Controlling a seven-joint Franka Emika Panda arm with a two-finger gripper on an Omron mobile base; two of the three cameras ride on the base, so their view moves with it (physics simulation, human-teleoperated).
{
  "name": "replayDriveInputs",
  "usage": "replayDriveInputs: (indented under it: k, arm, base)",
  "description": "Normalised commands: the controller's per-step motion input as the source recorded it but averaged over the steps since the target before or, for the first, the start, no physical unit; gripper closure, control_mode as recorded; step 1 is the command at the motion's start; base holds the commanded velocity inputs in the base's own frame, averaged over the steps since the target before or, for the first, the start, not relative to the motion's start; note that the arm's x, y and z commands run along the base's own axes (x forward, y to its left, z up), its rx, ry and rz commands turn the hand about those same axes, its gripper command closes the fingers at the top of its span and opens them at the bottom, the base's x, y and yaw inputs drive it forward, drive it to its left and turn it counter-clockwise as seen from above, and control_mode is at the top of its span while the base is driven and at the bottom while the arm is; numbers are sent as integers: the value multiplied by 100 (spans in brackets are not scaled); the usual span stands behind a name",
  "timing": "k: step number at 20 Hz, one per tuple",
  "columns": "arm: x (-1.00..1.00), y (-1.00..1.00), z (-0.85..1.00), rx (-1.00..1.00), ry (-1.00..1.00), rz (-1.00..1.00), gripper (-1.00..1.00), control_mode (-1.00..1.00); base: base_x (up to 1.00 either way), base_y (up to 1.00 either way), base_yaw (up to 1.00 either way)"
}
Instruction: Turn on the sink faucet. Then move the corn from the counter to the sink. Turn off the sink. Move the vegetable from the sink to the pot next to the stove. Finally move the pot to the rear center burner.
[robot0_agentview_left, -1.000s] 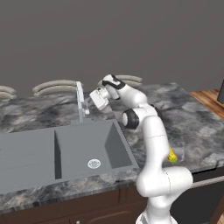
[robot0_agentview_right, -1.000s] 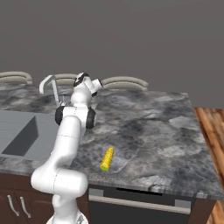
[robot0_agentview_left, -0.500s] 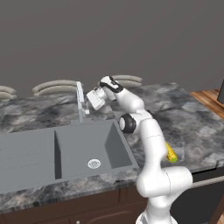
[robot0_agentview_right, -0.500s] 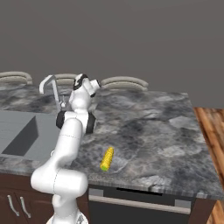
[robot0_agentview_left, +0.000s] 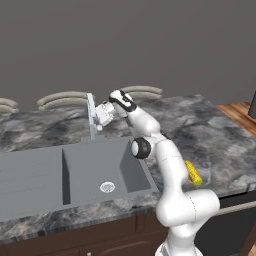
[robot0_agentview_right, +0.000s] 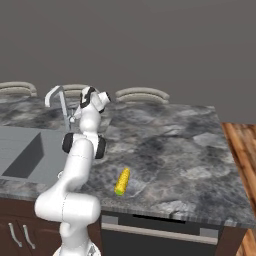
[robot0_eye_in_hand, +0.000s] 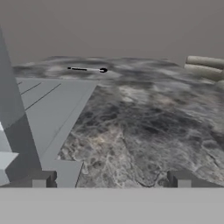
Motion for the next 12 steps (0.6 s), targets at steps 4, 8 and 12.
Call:
replayDriveInputs:
  k: [4, 8, 12]
  arm:
    - [16, 1, -15, 1, 0, 0, -100, -100]
    - [6, -6, -7, 2, 0, 0, -100, -100]
    - [3, -30, 0, 2, 1, 0, -100, -100]
  base:
    - [0, 0, 0]
    - [0, 0, 0]
    - [0, 0, 0]
